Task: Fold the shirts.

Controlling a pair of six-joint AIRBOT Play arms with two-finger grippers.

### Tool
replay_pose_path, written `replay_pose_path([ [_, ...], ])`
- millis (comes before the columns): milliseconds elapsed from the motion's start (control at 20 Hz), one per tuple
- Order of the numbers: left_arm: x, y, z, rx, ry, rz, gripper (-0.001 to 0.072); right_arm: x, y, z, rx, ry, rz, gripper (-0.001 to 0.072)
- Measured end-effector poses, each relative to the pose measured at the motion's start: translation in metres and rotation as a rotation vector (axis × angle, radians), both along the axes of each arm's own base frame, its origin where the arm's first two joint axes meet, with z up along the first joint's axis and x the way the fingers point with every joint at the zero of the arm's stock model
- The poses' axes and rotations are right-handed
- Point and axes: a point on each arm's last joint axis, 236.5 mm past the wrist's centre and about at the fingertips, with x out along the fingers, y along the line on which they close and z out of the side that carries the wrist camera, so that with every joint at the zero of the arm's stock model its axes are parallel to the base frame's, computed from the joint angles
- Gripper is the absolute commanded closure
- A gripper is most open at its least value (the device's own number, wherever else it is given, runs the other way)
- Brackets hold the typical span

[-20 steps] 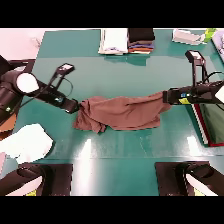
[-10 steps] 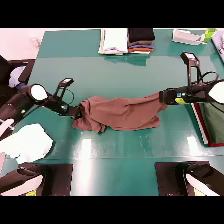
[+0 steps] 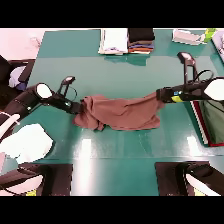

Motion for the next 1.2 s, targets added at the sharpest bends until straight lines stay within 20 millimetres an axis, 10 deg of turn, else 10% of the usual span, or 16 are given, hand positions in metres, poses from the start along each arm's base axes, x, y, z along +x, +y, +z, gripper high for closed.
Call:
replay_pose_path([
  [200,0.032,0.017,0.105,0.077,-0.275,-0.046,0.0676,0.013,-0.011,0.081,0.052,-0.198,-0.038,0.0693],
  [350,0.039,0.041,0.234,0.136,-0.591,-0.025,0.0676,0.01,-0.033,0.178,0.102,-0.424,-0.093,0.0692],
  [550,-0.008,0.069,0.405,0.122,-0.996,0.051,0.0677,-0.028,-0.066,0.292,0.13,-0.7,-0.16,0.0693],
  [700,-0.059,0.087,0.495,0.088,-1.223,0.105,0.0677,-0.063,-0.084,0.347,0.124,-0.833,-0.197,0.0693],
  [950,-0.114,0.103,0.57,0.036,-1.44,0.156,0.0677,-0.089,-0.107,0.388,0.06,-0.902,-0.26,0.0693],
  [1200,-0.08,0.097,0.55,0.071,-1.359,0.143,0.0676,-0.056,-0.125,0.37,-0.001,-0.788,-0.308,0.0693],
])
